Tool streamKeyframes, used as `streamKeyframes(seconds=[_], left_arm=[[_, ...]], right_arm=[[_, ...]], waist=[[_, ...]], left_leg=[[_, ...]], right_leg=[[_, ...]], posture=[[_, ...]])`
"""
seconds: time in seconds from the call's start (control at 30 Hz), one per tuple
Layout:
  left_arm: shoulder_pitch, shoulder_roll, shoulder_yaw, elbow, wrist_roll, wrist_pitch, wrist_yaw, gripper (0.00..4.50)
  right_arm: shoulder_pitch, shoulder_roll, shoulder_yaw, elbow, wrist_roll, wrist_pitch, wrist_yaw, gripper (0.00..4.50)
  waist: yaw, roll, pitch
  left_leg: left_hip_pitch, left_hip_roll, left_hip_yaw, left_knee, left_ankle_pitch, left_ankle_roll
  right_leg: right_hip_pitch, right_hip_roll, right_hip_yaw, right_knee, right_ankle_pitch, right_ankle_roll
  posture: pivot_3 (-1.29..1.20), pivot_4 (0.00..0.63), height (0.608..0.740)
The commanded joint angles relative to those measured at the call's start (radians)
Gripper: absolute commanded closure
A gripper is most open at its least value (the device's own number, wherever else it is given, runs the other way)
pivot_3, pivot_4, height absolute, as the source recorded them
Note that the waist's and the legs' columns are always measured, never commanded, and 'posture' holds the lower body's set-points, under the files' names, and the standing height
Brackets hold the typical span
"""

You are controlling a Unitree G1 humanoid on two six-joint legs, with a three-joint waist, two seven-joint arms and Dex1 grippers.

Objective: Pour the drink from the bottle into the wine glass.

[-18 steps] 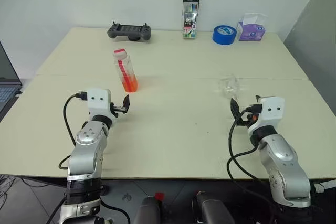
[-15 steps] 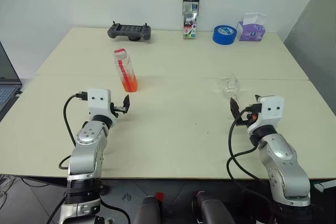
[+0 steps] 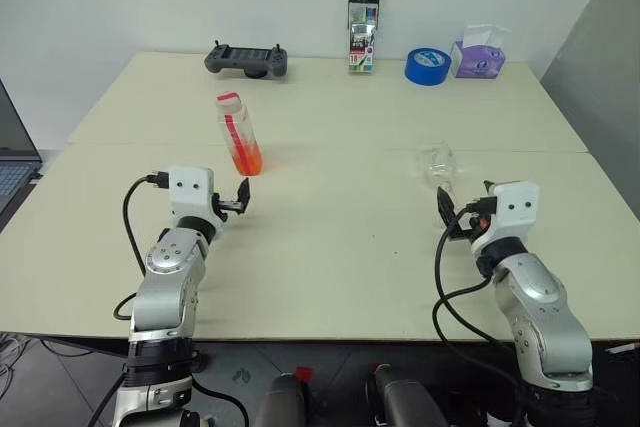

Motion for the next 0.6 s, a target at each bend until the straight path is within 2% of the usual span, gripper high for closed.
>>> streamKeyframes(seconds=[0.03, 0.47, 0.53, 0.6], left_arm=[[-0.023, 0.010, -0.001, -0.012, 0.004, -0.029, -0.004, 0.00], [-0.041, 0.015, 0.004, 0.006, 0.006, -0.039, 0.001, 0.00], [-0.049, 0.017, -0.002, 0.010, 0.011, -0.039, 0.000, 0.00], [-0.063, 0.021, -0.011, 0.021, 0.014, -0.042, -0.007, 0.00]], right_arm=[[-0.005, -0.010, -0.028, -0.030, 0.008, -0.004, -0.002, 0.04], [-0.040, -0.028, -0.043, -0.035, 0.026, 0.009, 0.019, 0.04], [-0.088, -0.041, -0.052, -0.034, 0.072, 0.033, 0.056, 0.04], [-0.164, -0.080, -0.051, -0.040, 0.179, 0.088, 0.162, 0.04]], waist=[[0.000, 0.000, 0.000], [0.000, 0.000, 0.000], [0.000, 0.000, 0.000], [0.000, 0.000, 0.000]], left_leg=[[0.000, 0.000, 0.000, 0.000, 0.000, 0.000], [0.000, 0.000, 0.000, 0.000, 0.000, 0.000], [0.000, 0.000, 0.000, 0.000, 0.000, 0.000], [0.000, 0.000, 0.000, 0.000, 0.000, 0.000]], right_leg=[[0.000, 0.000, 0.000, 0.000, 0.000, 0.000], [0.000, 0.000, 0.000, 0.000, 0.000, 0.000], [0.000, 0.000, 0.000, 0.000, 0.000, 0.000], [0.000, 0.000, 0.000, 0.000, 0.000, 0.000]], posture=[[0.00, 0.150, 0.740], [0.00, 0.150, 0.740], [0.00, 0.150, 0.740], [0.00, 0.150, 0.740]])
